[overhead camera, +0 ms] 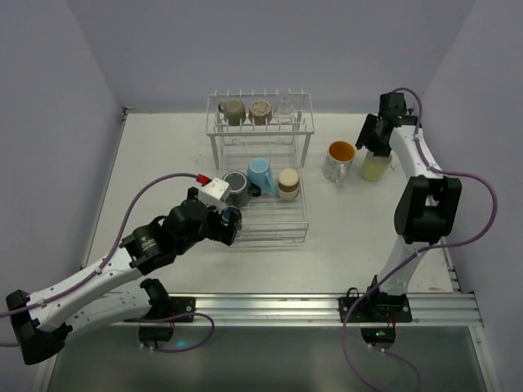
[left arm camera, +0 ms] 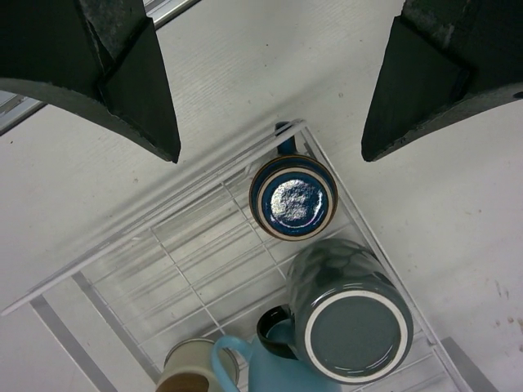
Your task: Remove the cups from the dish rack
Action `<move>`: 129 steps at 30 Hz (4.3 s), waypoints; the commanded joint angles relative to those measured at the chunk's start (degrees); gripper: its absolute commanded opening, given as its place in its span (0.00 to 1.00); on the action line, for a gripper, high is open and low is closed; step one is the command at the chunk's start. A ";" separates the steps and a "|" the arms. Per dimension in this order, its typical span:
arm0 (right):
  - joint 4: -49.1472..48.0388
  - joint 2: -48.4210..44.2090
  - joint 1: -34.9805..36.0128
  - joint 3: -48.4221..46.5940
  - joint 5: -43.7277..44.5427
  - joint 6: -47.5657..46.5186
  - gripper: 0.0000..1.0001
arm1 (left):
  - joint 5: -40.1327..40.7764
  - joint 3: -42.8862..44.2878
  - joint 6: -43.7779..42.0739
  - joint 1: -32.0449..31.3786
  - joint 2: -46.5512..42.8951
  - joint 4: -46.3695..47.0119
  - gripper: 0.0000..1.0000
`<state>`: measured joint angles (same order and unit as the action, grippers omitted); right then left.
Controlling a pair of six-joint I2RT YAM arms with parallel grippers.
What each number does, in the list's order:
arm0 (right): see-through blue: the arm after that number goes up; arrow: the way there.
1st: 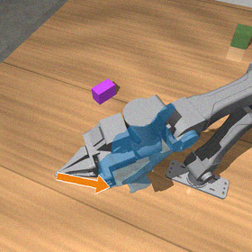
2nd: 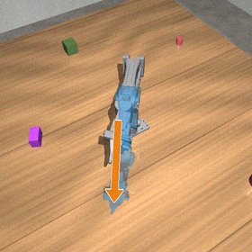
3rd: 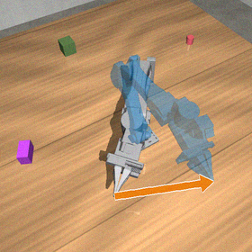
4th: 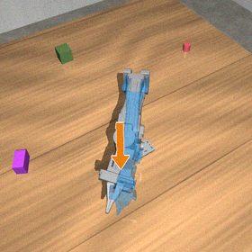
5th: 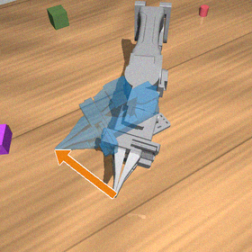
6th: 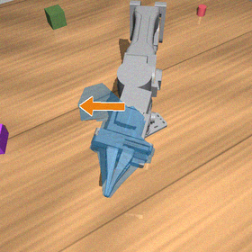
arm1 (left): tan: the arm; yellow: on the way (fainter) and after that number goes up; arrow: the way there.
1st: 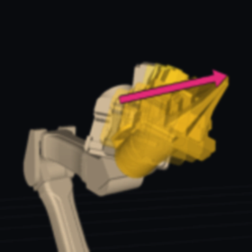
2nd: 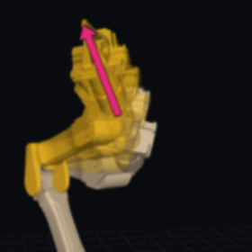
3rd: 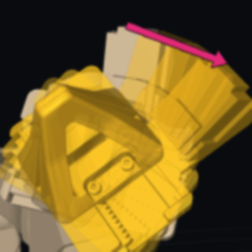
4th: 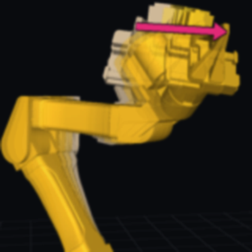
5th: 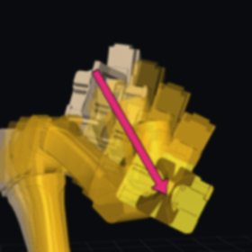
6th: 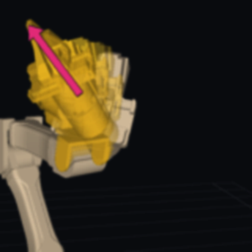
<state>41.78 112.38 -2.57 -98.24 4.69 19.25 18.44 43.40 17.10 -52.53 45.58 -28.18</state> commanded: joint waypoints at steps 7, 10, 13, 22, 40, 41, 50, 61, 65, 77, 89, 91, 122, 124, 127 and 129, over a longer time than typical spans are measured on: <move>-19.32 -29.82 0.28 20.51 -7.04 6.59 0.59 | -0.07 6.79 2.93 -0.11 9.95 0.41 0.88; -28.72 -40.72 0.46 36.39 -12.76 9.84 0.57 | 2.56 7.93 3.11 -0.11 13.46 0.76 0.83; -34.90 -49.76 0.98 44.25 -17.15 12.30 0.49 | 5.02 8.54 3.98 -0.11 16.72 0.76 0.78; -37.21 -60.43 7.75 58.51 -22.09 12.75 0.45 | 8.99 10.13 6.19 0.94 24.28 1.64 0.78; -35.90 -62.81 9.69 58.51 -24.46 12.92 0.52 | 3.19 7.15 7.24 4.11 28.60 3.58 0.79; -35.63 -62.72 9.69 58.34 -24.38 12.92 0.53 | 3.01 6.88 7.42 4.11 28.60 3.49 0.79; -34.92 -61.32 9.86 57.81 -24.64 12.66 0.56 | 4.67 4.77 8.65 4.02 28.25 1.30 0.79; -35.72 -59.99 10.30 59.12 -25.08 12.40 0.57 | 7.49 10.30 7.16 3.84 28.16 -3.45 0.73; -35.37 -60.08 10.39 59.04 -24.99 11.96 0.58 | 3.82 13.20 6.37 3.84 28.86 -7.32 0.73; -35.01 -60.70 10.30 58.95 -25.08 11.52 0.59 | -2.35 11.18 6.28 3.75 31.14 -8.64 0.73; -34.31 -59.73 10.30 58.60 -24.29 11.16 0.59 | 0.11 9.69 6.01 3.84 33.61 -8.90 0.69; -34.31 -59.38 10.39 58.68 -24.55 11.16 0.59 | 0.90 9.34 6.10 3.84 33.69 -9.08 0.67; -39.76 -64.75 23.74 59.57 -27.98 18.37 0.86 | -5.96 17.15 5.75 2.00 34.40 1.73 0.00; -39.93 -64.30 26.55 58.69 -26.84 18.37 0.86 | -5.26 18.73 5.40 1.91 34.14 1.64 0.00; -41.42 -64.04 29.63 58.95 -25.87 19.42 0.86 | -4.73 20.84 5.05 2.00 34.13 1.38 0.00; -44.66 -64.21 30.51 60.00 -25.87 20.30 0.86 | -4.38 21.64 4.78 1.91 34.31 1.46 0.00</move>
<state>3.36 48.38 26.89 -38.33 -22.13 37.50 14.55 60.27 23.40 -50.11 80.34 -27.97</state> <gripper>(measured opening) 0.853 0.560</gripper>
